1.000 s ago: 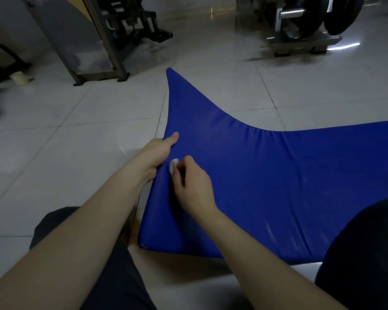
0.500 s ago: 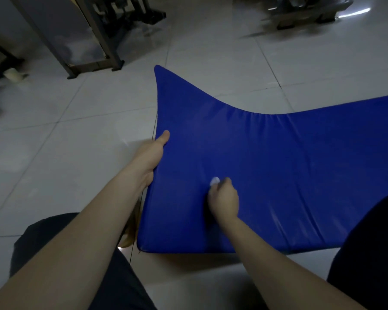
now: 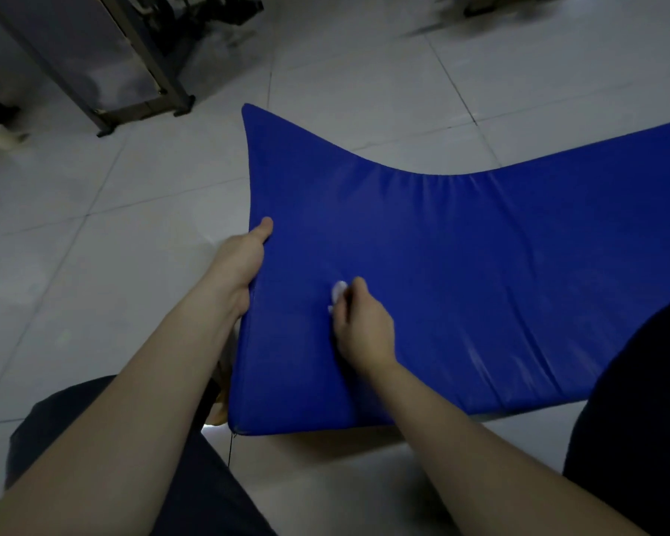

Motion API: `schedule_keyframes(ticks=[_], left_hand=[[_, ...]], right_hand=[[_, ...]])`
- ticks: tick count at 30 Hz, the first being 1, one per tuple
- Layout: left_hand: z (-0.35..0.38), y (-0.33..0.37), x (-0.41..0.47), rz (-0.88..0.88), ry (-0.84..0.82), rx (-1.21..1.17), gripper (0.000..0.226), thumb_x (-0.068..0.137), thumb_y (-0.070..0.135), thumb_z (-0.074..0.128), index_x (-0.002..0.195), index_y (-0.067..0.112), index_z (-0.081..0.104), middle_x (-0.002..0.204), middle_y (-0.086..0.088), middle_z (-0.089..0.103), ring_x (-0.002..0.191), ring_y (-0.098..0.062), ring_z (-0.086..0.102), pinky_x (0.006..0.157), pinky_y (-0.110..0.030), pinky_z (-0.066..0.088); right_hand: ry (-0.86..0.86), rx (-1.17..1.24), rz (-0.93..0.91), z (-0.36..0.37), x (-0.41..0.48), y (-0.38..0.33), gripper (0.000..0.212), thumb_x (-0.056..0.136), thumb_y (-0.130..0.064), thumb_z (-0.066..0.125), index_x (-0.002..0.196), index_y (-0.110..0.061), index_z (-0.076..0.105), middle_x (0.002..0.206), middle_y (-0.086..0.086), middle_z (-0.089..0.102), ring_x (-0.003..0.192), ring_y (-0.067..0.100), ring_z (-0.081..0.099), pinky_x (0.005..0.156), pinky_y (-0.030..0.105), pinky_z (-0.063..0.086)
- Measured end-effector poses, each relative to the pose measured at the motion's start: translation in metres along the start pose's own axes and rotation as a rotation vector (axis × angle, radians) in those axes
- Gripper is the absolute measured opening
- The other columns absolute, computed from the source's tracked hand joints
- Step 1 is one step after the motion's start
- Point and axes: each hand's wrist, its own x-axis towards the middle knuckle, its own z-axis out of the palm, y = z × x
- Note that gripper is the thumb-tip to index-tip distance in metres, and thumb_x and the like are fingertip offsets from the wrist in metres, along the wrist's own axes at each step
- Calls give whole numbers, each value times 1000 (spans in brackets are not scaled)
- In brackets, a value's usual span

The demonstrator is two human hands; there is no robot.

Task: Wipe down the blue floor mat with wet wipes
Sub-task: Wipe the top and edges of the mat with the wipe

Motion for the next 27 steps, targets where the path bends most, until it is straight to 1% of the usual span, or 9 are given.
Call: schedule_keyframes(ticks=[4,8,10,12,15,18,21,23,27], left_hand=[[4,-2,-2,-12,-10,-2,34,101,49,57,107,19,71,93,1,79,83,-20,75,64,-32,60],[4,0,-3,-1,5,1,33,101,49,57,106,20,71,89,3,79,79,-17,75,61,-29,59],[3,2,-2,4,18,-9,33,101,49,57,104,19,71,87,4,79,78,-17,75,61,-29,59],[4,4,-2,-4,24,-5,33,102,48,57,103,18,71,83,4,78,79,-18,75,63,-30,59],[4,5,0,-11,40,7,35,101,46,59,106,13,71,80,0,78,78,-20,75,70,-34,61],[-1,8,3,-26,37,25,38,99,47,63,105,10,70,90,-7,79,89,-27,75,89,-44,61],[-4,9,4,-18,24,-15,36,98,47,63,101,12,70,82,-4,79,84,-25,76,81,-41,62],[-4,9,3,-14,11,-8,37,99,49,62,105,14,71,84,-2,79,83,-24,76,77,-39,62],[-4,7,3,-29,-21,-5,40,99,52,60,114,16,70,100,-1,77,93,-24,74,85,-42,61]], right_hand=[[-44,-249,352,-5,-4,71,23,106,-38,40,101,-15,43,87,7,67,69,23,58,61,40,49],[3,-189,530,-6,-2,58,32,109,-36,32,106,-7,47,92,9,64,65,17,47,58,33,35],[36,-87,443,0,1,22,31,109,-36,34,96,-9,45,91,12,65,62,17,45,55,33,31],[61,57,288,4,-5,-21,33,108,-37,37,90,-11,44,84,12,64,65,26,51,57,37,38],[-37,180,18,2,-26,-83,29,107,-33,40,87,-12,43,72,6,56,61,25,52,55,39,37],[-145,141,-213,5,-44,-115,22,106,-30,42,88,-17,39,73,3,54,59,20,49,54,34,31],[19,-148,-462,5,-37,-96,20,98,-31,55,89,-23,39,70,-7,52,51,5,36,44,20,22],[0,-143,-383,3,-27,-66,21,99,-31,55,91,-26,36,75,-14,51,54,5,38,44,20,24],[-53,-209,-6,-1,-20,17,21,105,-36,44,91,-23,34,71,-9,52,56,14,48,54,35,39]])
